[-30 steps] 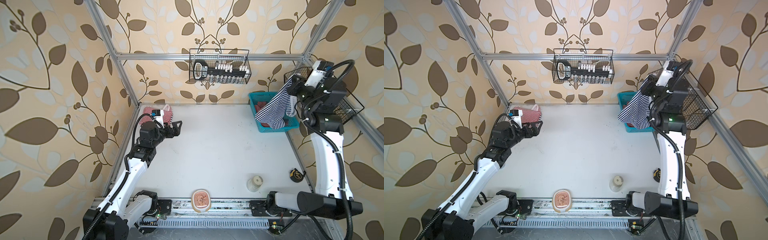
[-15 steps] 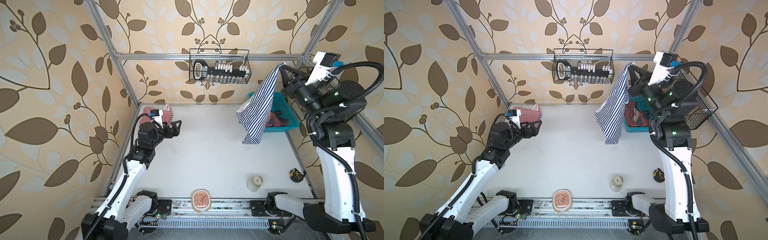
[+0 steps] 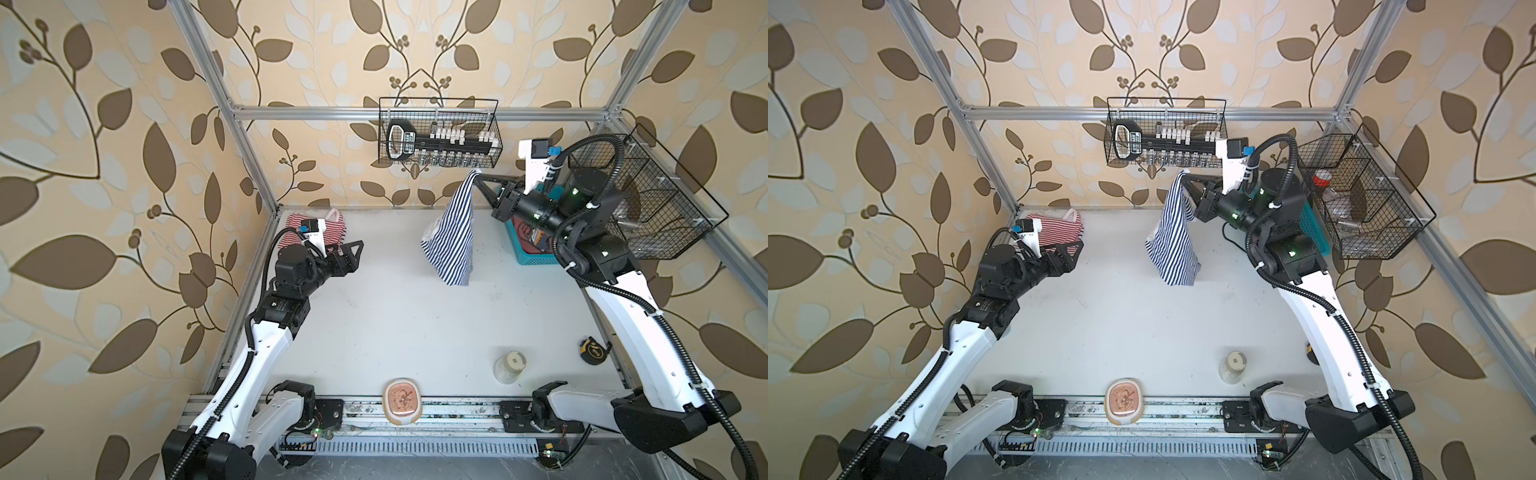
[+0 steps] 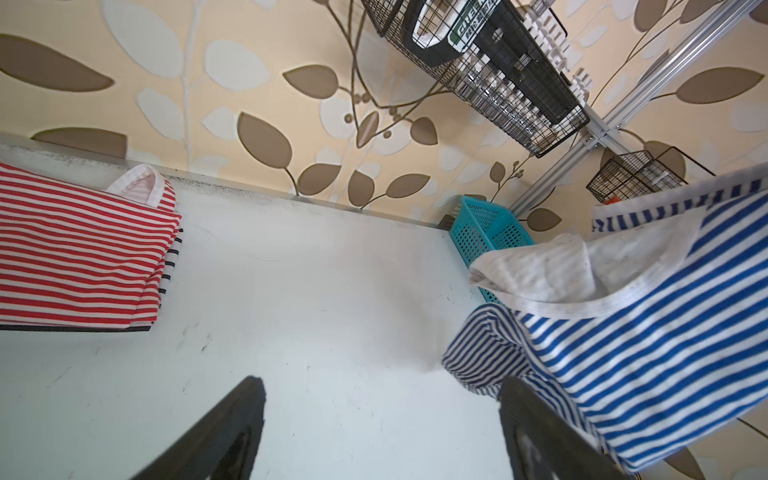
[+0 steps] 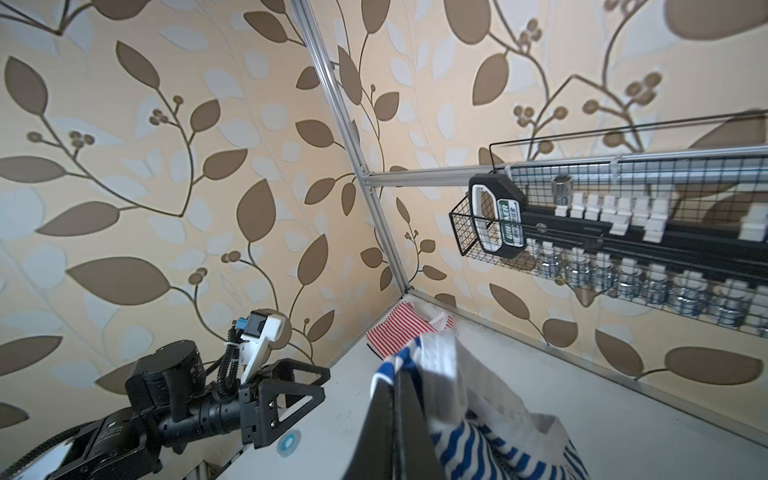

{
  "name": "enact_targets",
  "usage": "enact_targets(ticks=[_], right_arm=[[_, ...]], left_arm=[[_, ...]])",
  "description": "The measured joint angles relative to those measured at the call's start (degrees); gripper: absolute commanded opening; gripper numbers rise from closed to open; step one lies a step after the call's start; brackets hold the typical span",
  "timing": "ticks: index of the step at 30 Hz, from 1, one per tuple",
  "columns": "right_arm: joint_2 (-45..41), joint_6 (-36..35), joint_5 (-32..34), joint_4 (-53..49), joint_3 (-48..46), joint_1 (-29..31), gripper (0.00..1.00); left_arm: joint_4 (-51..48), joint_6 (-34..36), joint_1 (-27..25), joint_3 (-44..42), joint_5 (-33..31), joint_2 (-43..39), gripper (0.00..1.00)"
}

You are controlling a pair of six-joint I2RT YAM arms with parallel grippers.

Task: Fold and stack the tank tops
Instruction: 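Lower the tank top onto the table center and release it with the right gripper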

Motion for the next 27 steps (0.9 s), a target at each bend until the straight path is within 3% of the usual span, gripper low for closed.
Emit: enact_targets(ticks=[6,13,19,22,27], right_arm=[[4.9,-0.2,3.3,-2.5,-5.7,7.3,0.0],[15.9,0.8,6.8,-6.0,-8.3,10.8,0.0],[20.9,2.0,12.2,-8.6,-5.0,11.2,0.0],[20.8,2.1,14.4,-8.5,-2.4,11.9,0.0],[24.9,1.9,15.4,-9.0,6.8,12.3,0.0]], left_arm=[[-1.0,0.2,0.0,0.0,0.0,-0.6,0.87],[-2.8,1.1,0.0,0.0,0.0,-1.9,0.66],[-3.9,1.0,-0.3,0.0,0.0,-2.0,0.39],[-4.5,0.6,-0.4,0.0,0.0,-1.9,0.3],[-4.8,-0.6,-0.5,0.0,0.0,-1.0,0.26]])
